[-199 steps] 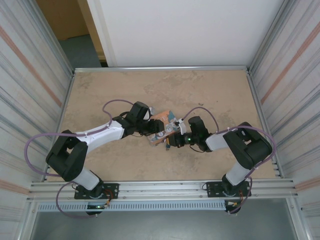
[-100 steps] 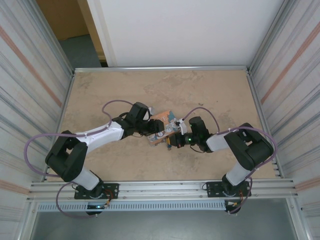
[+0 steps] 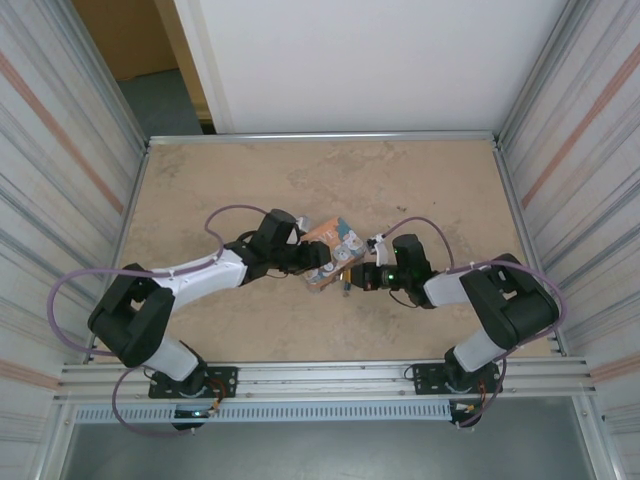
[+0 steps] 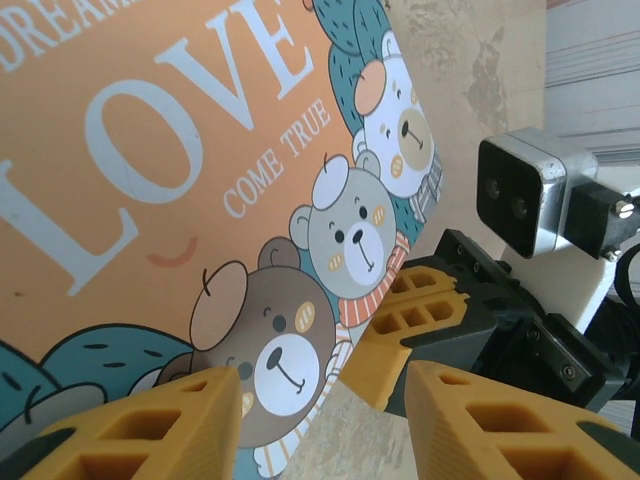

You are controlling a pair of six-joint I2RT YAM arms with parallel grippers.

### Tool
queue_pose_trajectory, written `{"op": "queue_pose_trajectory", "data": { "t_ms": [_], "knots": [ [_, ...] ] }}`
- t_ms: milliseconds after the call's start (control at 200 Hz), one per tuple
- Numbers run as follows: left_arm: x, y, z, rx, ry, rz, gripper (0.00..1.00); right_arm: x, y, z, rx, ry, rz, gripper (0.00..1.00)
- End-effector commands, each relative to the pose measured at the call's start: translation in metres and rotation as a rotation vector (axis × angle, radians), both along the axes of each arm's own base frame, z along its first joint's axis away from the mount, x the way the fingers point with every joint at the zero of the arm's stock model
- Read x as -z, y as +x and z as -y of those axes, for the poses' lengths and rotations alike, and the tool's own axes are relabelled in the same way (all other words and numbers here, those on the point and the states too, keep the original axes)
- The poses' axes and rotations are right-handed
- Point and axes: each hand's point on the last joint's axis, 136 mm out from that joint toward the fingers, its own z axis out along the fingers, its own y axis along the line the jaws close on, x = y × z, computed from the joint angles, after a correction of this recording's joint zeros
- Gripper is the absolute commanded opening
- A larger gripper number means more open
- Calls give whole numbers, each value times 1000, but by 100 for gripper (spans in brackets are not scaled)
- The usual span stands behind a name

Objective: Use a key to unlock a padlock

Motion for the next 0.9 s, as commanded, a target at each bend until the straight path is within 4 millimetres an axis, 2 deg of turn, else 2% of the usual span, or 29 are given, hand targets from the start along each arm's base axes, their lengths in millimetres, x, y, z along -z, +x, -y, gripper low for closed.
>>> {"op": "queue_pose_trajectory", "data": {
  "t_ms": [0,291,511,897],
  "knots": [
    [44,-28,-24,-24,129,-138,47,-11,13,11,99,21,10,0],
    [51,-41,-16,-17,134,-156,47,-24,29,15,245,65,-38,0],
    [53,-44,-13,-15,134,-154,47,-22,36,10,345,69,-72,0],
    [58,-44,-17,-29,139,-156,47,-18,57,12,459,62,-81,0]
  ]
}}
